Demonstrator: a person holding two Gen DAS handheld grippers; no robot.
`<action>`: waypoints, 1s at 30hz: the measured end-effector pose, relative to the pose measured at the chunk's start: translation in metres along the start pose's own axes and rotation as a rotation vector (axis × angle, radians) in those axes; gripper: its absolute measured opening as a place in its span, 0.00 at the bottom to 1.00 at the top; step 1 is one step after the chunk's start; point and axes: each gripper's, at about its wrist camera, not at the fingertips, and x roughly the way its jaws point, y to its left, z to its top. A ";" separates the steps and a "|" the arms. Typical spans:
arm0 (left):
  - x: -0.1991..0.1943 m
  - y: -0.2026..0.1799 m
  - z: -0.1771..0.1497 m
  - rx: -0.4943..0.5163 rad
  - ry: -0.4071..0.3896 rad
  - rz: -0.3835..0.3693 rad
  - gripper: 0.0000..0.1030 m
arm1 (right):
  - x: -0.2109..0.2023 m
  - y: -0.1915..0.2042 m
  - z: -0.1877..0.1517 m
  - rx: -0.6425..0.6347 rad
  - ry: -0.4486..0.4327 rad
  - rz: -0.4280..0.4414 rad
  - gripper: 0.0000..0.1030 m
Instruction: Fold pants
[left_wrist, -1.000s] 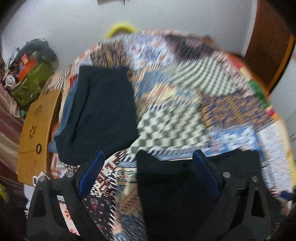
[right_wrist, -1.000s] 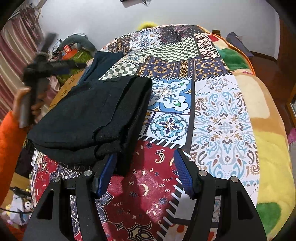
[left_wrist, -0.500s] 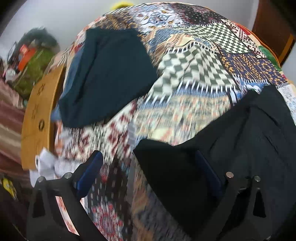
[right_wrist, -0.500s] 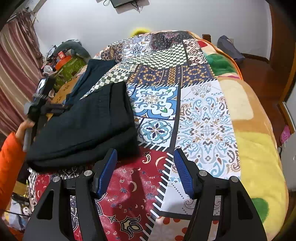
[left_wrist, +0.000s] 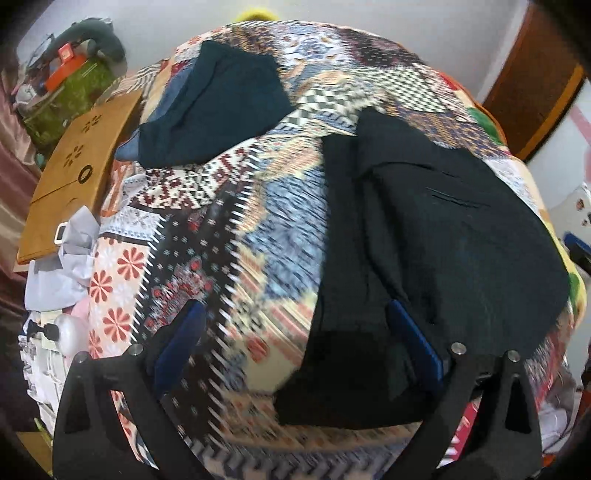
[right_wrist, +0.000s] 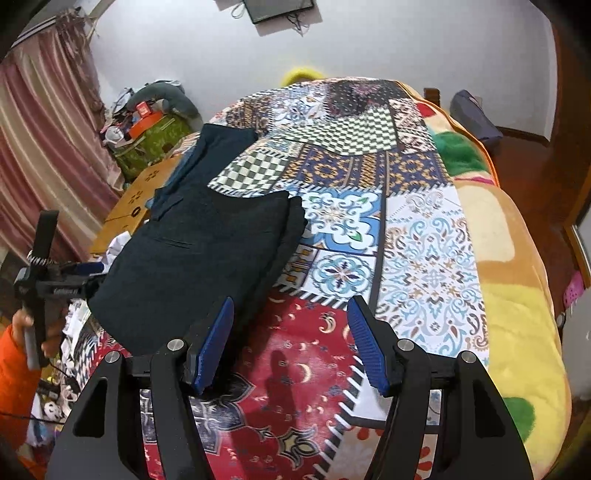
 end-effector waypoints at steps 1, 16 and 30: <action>-0.004 -0.003 -0.003 0.008 -0.005 0.000 0.97 | 0.000 0.002 0.001 -0.006 -0.001 0.001 0.58; -0.045 -0.014 0.082 0.048 -0.209 0.000 0.96 | 0.030 0.017 0.037 -0.119 0.012 0.011 0.58; 0.067 -0.026 0.132 0.096 0.036 -0.193 0.43 | 0.132 0.014 0.082 -0.167 0.181 0.048 0.33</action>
